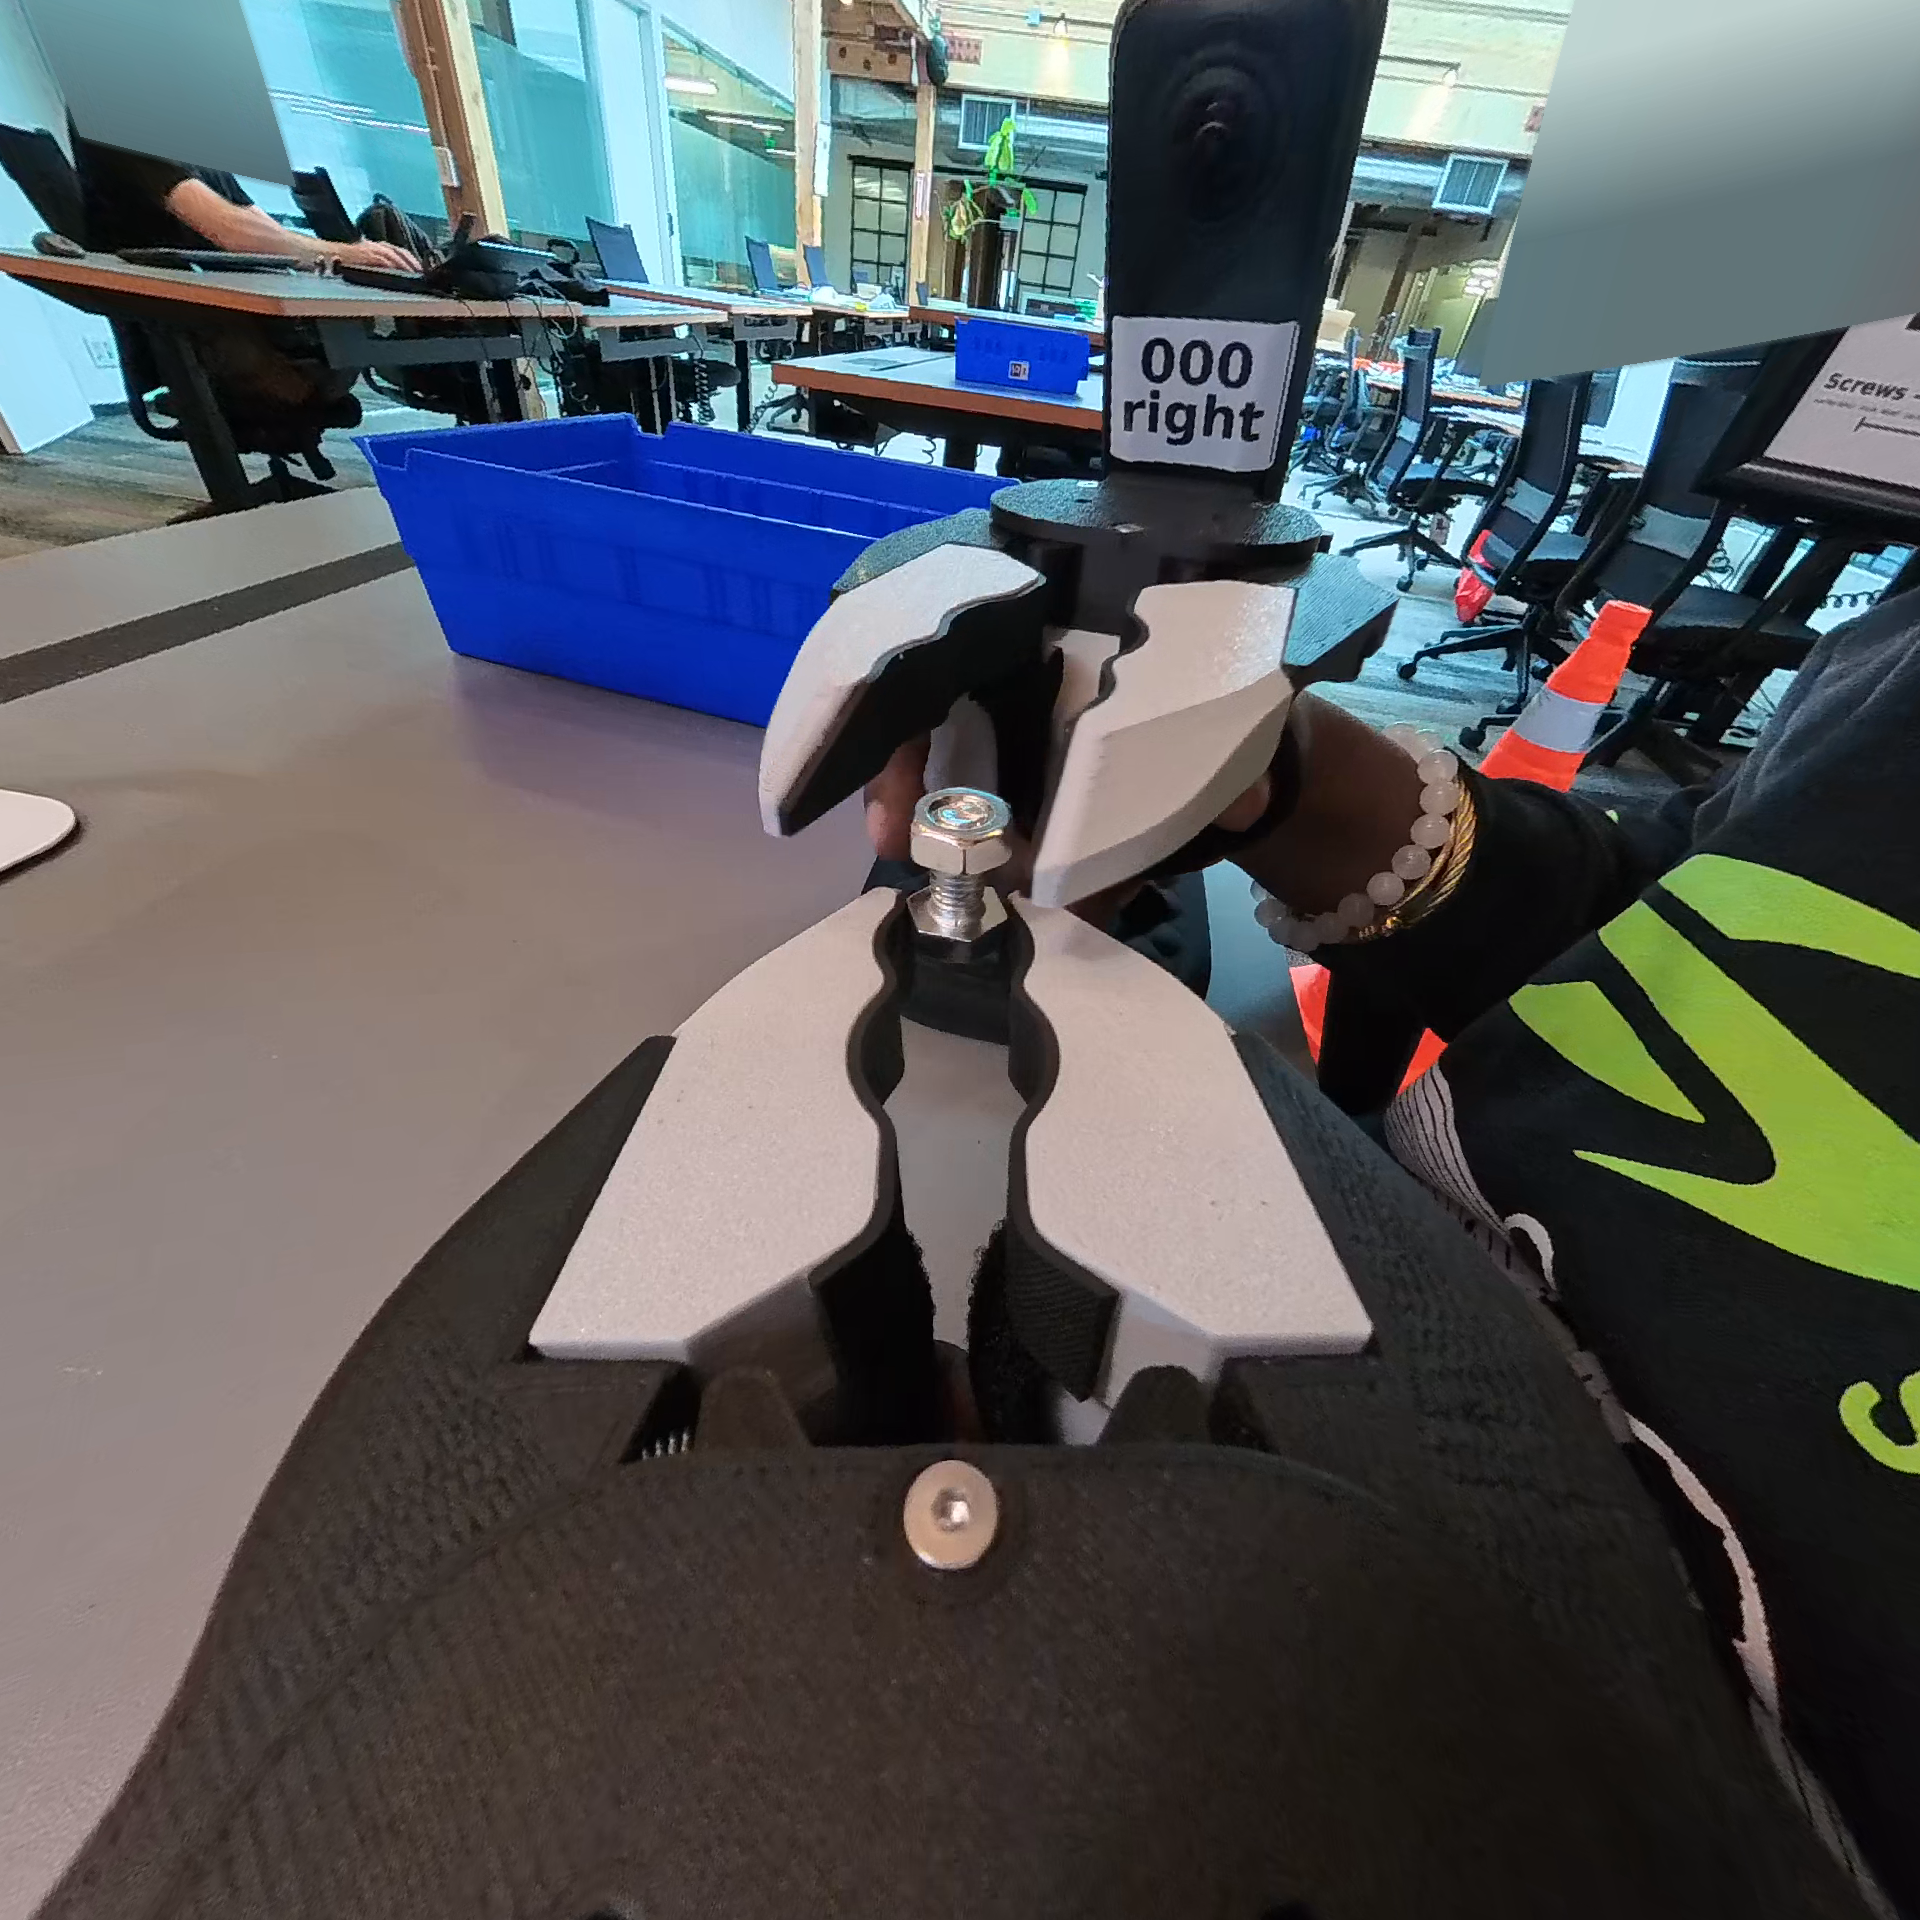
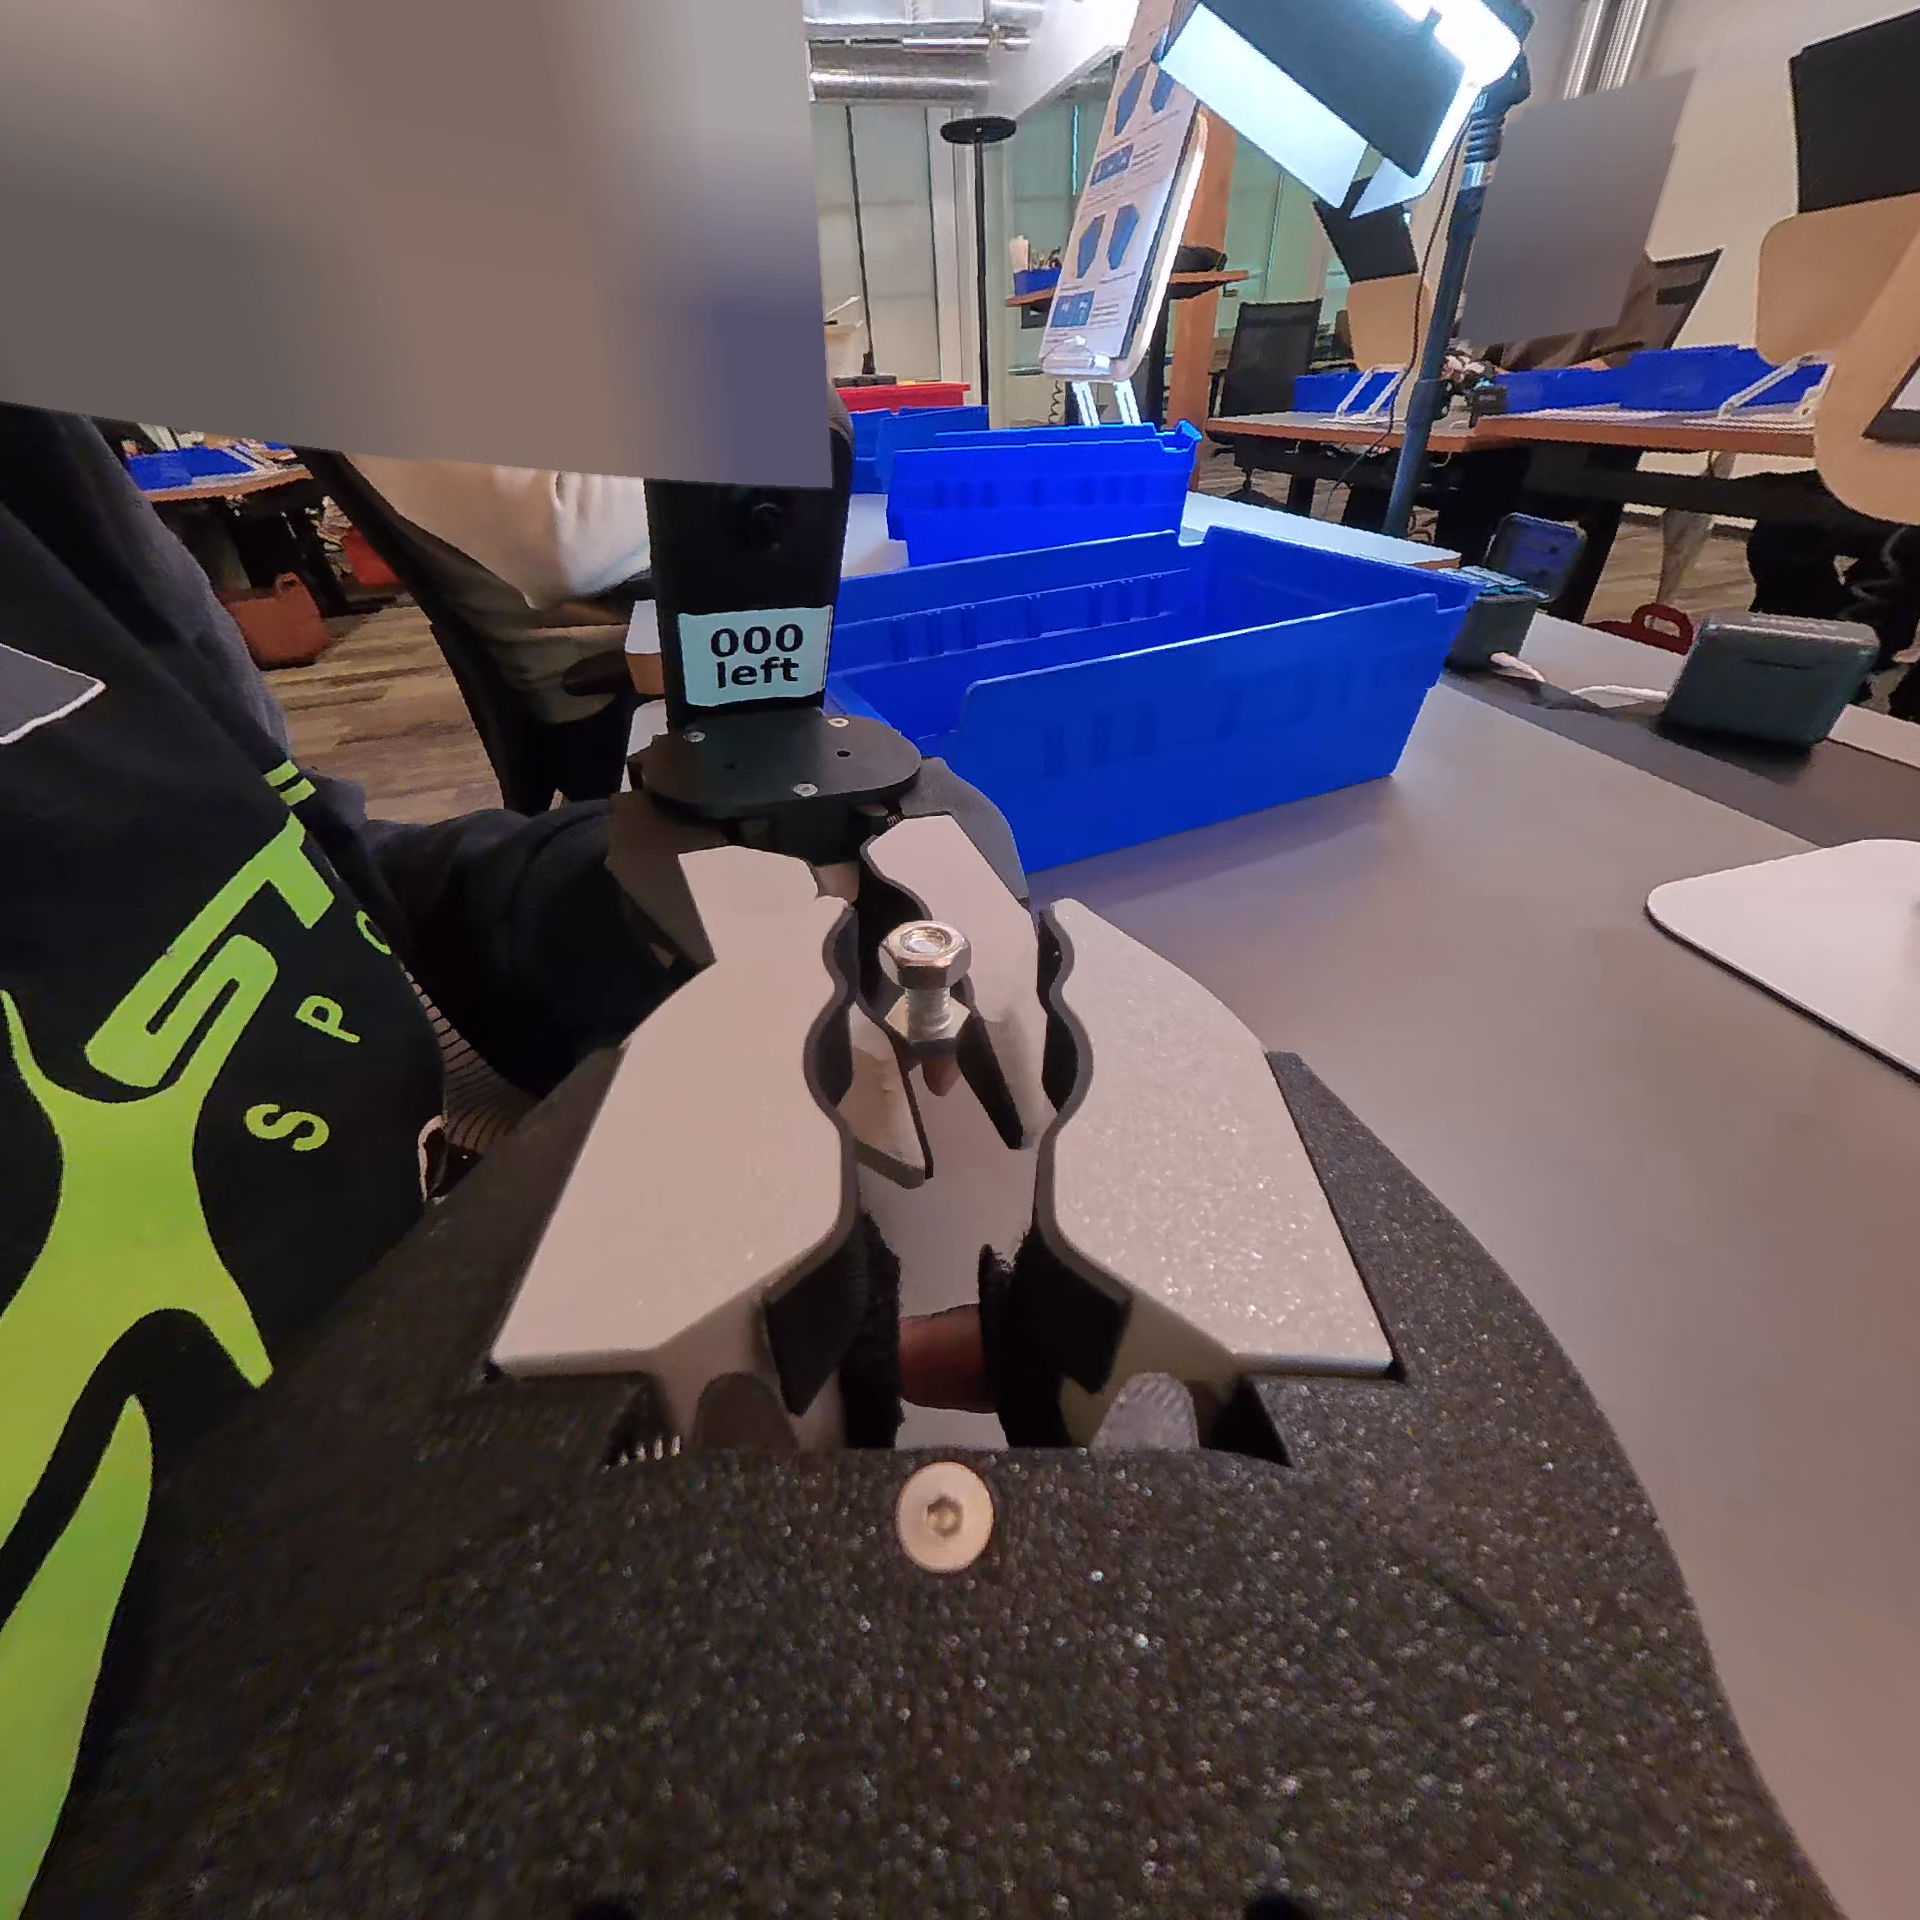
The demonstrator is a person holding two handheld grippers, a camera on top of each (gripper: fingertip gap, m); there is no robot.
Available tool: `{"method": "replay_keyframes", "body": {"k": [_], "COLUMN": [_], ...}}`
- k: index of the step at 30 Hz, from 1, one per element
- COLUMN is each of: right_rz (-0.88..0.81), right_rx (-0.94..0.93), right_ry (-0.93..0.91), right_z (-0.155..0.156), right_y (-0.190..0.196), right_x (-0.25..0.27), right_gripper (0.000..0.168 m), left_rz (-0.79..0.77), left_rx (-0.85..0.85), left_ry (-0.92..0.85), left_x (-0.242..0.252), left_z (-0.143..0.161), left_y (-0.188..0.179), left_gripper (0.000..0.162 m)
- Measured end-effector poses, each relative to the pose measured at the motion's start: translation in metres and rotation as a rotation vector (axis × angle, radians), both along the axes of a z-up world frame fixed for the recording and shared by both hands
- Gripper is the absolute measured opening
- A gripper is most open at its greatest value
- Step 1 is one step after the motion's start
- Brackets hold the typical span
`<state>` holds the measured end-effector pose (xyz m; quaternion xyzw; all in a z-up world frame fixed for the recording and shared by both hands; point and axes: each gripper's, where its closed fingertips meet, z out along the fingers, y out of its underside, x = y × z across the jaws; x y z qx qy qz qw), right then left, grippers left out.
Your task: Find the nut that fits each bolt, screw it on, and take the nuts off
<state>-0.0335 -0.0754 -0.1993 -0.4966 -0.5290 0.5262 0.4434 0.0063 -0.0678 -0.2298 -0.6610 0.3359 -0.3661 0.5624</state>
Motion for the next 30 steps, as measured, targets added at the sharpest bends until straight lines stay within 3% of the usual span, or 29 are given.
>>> {"method": "replay_keyframes", "body": {"k": [7, 12, 19, 30], "right_rz": [-0.041, -0.099, -0.018, -0.015], "right_rx": [0.015, 0.012, 0.016, 0.020], "right_ry": [0.001, 0.025, 0.012, -0.005], "right_z": [0.001, 0.005, 0.002, 0.000], "right_y": [0.011, 0.024, 0.005, 0.006], "right_x": [0.016, 0.026, 0.011, 0.010], "right_gripper": [0.032, 0.018, 0.031, 0.034], "left_rz": [0.002, -0.004, -0.001, -0.003], "left_rx": [-0.001, -0.001, -0.002, -0.001], "left_ry": [-0.003, 0.001, 0.002, 0.001], "left_x": [-0.001, 0.000, 0.000, 0.000], "left_z": [0.001, 0.000, -0.001, 0.000], "left_y": [0.000, 0.000, 0.000, 0.000], "left_gripper": [0.016, 0.015, 0.015, 0.015]}}
